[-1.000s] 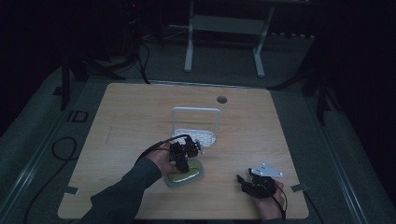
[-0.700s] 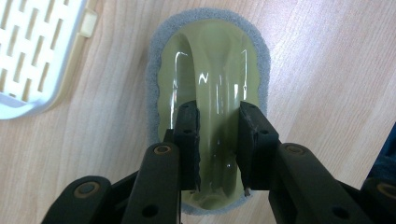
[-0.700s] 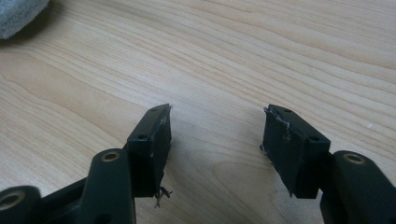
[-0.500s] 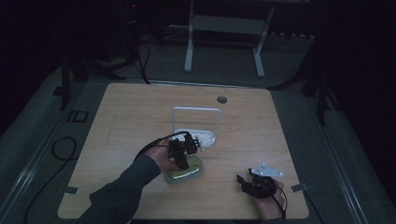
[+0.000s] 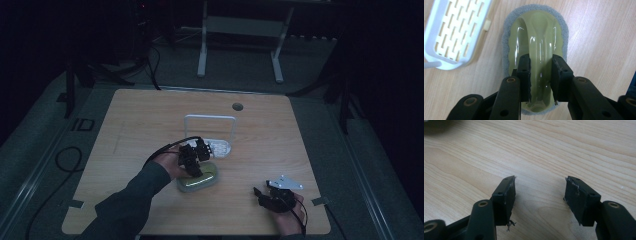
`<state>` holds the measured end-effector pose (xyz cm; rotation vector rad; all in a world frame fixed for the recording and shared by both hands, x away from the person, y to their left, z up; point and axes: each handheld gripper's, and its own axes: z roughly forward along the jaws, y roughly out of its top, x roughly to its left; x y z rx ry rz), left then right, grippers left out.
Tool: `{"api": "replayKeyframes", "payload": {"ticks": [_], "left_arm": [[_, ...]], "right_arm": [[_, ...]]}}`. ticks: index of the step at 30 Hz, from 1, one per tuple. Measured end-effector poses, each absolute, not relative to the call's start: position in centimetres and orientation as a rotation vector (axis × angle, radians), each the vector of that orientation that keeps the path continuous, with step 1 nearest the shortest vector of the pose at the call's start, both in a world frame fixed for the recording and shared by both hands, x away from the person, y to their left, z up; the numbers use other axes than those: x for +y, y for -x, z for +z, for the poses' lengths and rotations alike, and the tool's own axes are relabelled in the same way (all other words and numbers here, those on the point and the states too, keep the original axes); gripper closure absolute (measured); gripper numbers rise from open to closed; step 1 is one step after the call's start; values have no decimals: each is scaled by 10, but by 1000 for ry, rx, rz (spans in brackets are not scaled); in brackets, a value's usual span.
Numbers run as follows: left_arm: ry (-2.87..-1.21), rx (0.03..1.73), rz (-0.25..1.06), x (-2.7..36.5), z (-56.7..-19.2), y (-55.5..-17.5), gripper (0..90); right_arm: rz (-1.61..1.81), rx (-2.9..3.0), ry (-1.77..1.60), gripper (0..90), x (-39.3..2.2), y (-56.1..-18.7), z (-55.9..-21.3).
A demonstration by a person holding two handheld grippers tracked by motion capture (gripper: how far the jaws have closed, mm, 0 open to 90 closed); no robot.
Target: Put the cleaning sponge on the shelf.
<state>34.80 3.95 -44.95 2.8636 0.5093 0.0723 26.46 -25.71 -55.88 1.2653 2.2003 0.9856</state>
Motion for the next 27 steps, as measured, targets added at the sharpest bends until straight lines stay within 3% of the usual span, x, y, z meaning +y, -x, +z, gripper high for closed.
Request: {"api": "replayKeyframes", "payload": {"ticks": [27], "left_arm": [[-2877, 436, 196, 34, -438, -370, 718]], "right_arm": [[988, 2204, -1262, 411, -257, -265, -559]]}}
